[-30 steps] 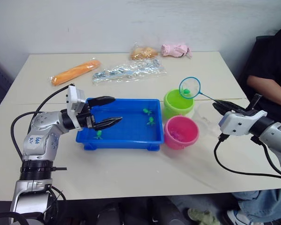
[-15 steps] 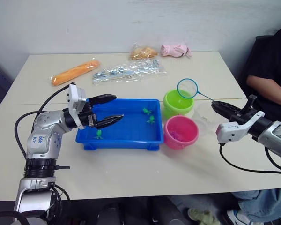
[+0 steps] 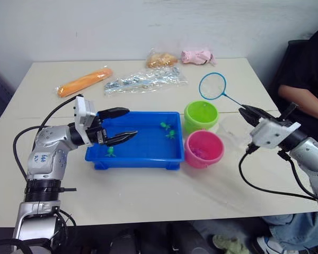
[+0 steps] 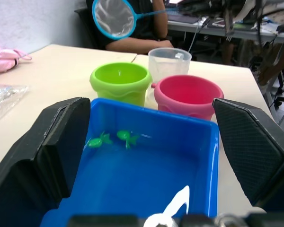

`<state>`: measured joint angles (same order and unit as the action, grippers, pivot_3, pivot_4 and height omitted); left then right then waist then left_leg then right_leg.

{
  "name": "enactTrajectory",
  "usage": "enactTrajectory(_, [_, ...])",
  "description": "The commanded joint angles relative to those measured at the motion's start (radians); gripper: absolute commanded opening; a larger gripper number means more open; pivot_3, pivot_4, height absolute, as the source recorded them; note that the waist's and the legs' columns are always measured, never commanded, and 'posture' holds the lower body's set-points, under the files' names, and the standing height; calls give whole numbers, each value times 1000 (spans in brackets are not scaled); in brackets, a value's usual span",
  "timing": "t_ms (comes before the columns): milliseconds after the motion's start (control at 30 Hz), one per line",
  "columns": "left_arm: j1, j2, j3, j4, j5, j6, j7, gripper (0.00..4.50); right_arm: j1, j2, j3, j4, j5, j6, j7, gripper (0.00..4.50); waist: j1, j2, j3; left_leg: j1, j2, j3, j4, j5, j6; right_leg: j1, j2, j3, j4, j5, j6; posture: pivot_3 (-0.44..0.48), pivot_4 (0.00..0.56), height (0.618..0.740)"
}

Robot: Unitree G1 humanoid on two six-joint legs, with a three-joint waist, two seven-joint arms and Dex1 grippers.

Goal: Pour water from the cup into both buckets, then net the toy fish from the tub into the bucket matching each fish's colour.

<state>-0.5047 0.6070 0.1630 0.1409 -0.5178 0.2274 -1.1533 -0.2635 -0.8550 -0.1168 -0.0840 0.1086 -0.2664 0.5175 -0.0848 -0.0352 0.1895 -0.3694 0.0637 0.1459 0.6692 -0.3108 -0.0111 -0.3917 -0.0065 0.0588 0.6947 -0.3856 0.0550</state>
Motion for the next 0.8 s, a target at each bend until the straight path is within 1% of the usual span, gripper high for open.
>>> enactTrajectory(33, [38, 41, 63, -4, -20, -24, -16, 4442, -26, -4, 3, -227, 416, 447, 98, 0, 2, 0, 0, 0, 0, 0, 0, 0, 0, 0, 0, 0, 0, 0, 0, 0, 150, 740])
enactTrajectory(100, [67, 66, 81, 1, -13, -33, -25, 4442, -44, -25, 53, -338, 545, 667, 120, 0, 0, 0, 0, 0, 0, -1, 0, 0, 0, 0, -1, 0, 0, 0, 0, 0, 150, 740])
enactTrajectory(200, [95, 86, 96, -3, -15, -41, -29, 4442, -83, -14, 86, -415, 629, 858, 82, 0, 3, 0, 0, 0, 1, -2, 0, 0, 0, 0, -1, -2, 0, 0, 0, 0, 150, 740])
enactTrajectory(300, [124, 102, 113, -25, -23, -35, -21, 4442, -139, 31, 120, -465, 716, 1012, 35, 0, 4, 0, 0, -2, 0, -2, 0, 0, 1, 0, -2, -2, -1, 0, 0, 0, 150, 740])
enactTrajectory(433, [149, 107, 122, -58, -27, -26, -11, 4442, -188, 49, 156, -495, 769, 1173, 4, 0, 9, 0, 0, -3, 0, -3, -1, 0, 1, 0, -2, -2, -3, 0, 0, 0, 150, 740])
enactTrajectory(500, [158, 108, 124, -74, -28, -21, -3, 4442, -214, 50, 176, -499, 790, 1299, -51, 0, 6, 0, 0, -3, 0, -2, -2, 0, 1, 0, -2, -2, -4, 0, 0, 0, 150, 740])
enactTrajectory(800, [165, 108, 112, -102, -26, -11, 7, 4442, -296, 92, 182, -494, 824, 1530, -120, 0, -1, -1, 0, -3, 0, -2, -3, 0, 1, -1, -2, -2, -4, 0, 0, 0, 150, 740])
